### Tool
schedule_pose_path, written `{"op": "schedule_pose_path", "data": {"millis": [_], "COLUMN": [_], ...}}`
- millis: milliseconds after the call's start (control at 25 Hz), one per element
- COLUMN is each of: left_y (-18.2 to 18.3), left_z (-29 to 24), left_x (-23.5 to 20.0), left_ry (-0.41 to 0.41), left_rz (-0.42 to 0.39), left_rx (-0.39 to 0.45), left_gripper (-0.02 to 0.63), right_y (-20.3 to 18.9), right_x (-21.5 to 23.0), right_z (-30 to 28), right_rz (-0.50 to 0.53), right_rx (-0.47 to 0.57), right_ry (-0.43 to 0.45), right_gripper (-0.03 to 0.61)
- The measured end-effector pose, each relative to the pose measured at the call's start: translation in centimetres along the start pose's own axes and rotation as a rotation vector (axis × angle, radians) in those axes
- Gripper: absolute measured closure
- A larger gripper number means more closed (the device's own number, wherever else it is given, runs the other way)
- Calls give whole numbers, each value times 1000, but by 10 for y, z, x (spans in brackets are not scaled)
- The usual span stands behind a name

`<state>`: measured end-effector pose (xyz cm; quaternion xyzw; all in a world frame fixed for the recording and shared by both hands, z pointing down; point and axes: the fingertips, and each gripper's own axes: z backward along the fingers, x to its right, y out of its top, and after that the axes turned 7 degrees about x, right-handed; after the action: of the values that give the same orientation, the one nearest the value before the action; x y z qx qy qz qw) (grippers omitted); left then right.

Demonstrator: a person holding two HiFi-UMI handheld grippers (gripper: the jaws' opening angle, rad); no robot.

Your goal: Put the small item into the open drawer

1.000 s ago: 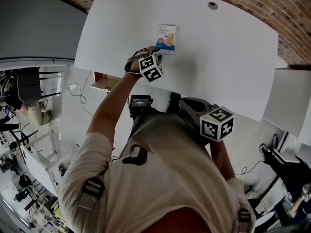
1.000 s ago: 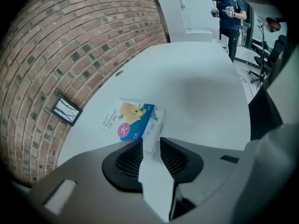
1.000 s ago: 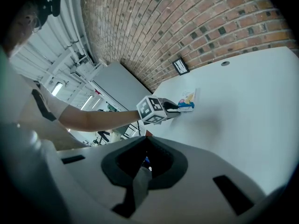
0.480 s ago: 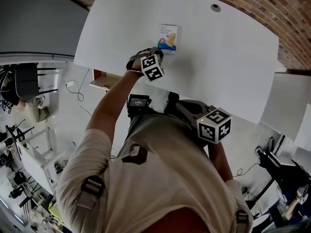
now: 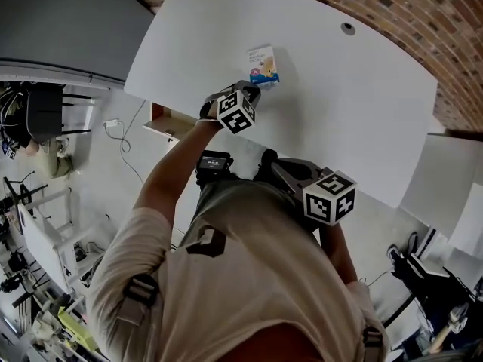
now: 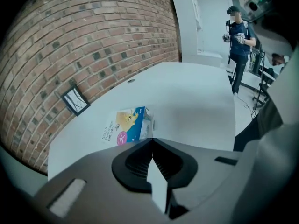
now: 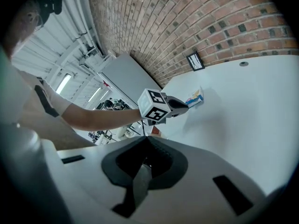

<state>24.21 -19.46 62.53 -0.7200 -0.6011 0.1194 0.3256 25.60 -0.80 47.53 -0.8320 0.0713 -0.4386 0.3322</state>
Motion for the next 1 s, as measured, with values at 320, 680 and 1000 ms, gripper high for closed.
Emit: {"op": "schedule_pose_path", "data": {"millis": [320, 680, 1000], "left_y": [0, -22, -62], "left_z": [37, 96, 152], "left_x": [-5, -4, 5], "left_ry": [55, 106, 135], "left_rz": [80, 130, 169], "left_rx": [61, 135, 180], "left_gripper": [608, 609, 609], "right_y": [6, -4, -25], "right_x": [-13, -50, -100], "right_z": [-16, -51, -93], "right_rz": [46, 109, 182], "right_rx": [-28, -86, -152], "right_ry": [50, 82, 112], "right_gripper": [577, 577, 577]}}
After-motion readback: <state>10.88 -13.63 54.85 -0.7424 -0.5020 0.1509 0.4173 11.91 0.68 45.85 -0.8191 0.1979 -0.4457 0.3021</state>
